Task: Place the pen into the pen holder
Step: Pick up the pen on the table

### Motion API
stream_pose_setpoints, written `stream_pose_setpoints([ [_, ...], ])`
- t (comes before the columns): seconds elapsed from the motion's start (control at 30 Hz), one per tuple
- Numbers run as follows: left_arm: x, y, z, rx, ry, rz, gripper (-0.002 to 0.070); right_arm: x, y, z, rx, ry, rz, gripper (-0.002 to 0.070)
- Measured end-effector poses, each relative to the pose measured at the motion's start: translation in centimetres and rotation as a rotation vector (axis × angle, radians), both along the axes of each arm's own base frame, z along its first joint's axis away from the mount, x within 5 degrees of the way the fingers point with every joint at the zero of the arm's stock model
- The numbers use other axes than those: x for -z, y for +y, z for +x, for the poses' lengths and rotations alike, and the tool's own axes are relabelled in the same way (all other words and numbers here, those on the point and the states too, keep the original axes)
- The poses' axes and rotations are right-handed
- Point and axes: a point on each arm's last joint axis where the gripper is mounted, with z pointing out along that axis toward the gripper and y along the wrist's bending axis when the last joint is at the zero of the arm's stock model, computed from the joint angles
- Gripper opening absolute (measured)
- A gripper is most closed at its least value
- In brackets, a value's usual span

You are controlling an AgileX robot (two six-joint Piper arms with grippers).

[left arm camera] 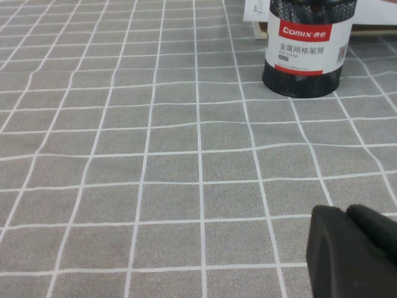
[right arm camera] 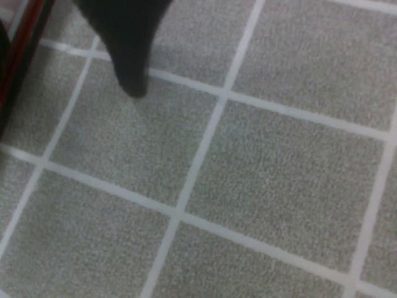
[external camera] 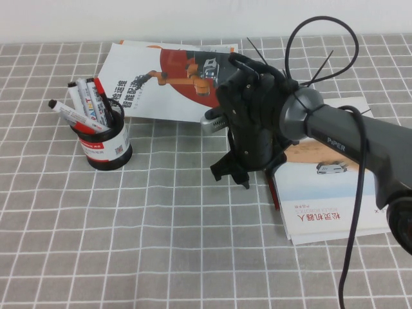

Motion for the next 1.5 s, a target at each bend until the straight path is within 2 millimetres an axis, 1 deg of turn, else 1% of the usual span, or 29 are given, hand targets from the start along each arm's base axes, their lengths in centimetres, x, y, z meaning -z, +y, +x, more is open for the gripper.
stream_pose_setpoints([
  [0.37, 0.0, 0.0, 0.0, 0.000, 0.000, 0.000, -0.0004, 0.2, 0.0, 0.1, 0.002, -0.004, -0.004, 0.0349],
  [0.5, 0.0, 0.0, 0.0, 0.000, 0.000, 0.000, -0.0004, 0.2, -0.4, 0.4, 0.014, 0.000, 0.001, 0.0349],
  [0.7, 0.0, 0.0, 0.0, 0.000, 0.000, 0.000, -0.0004, 0.2, -0.9, 0.9, 0.044, 0.014, 0.040, 0.0347],
  [1.07, 0.0, 0.0, 0.0, 0.000, 0.000, 0.000, -0.0004, 0.3, -1.3, 1.1, 0.072, 0.034, 0.071, 0.0345],
  [1.27, 0.0, 0.0, 0.0, 0.000, 0.000, 0.000, -0.0004, 0.7, -1.3, 1.3, 0.093, 0.063, 0.107, 0.0345],
  [1.5, 0.0, 0.0, 0.0, 0.000, 0.000, 0.000, -0.0004, 0.6, -1.3, 1.3, 0.098, 0.069, 0.111, 0.0345],
])
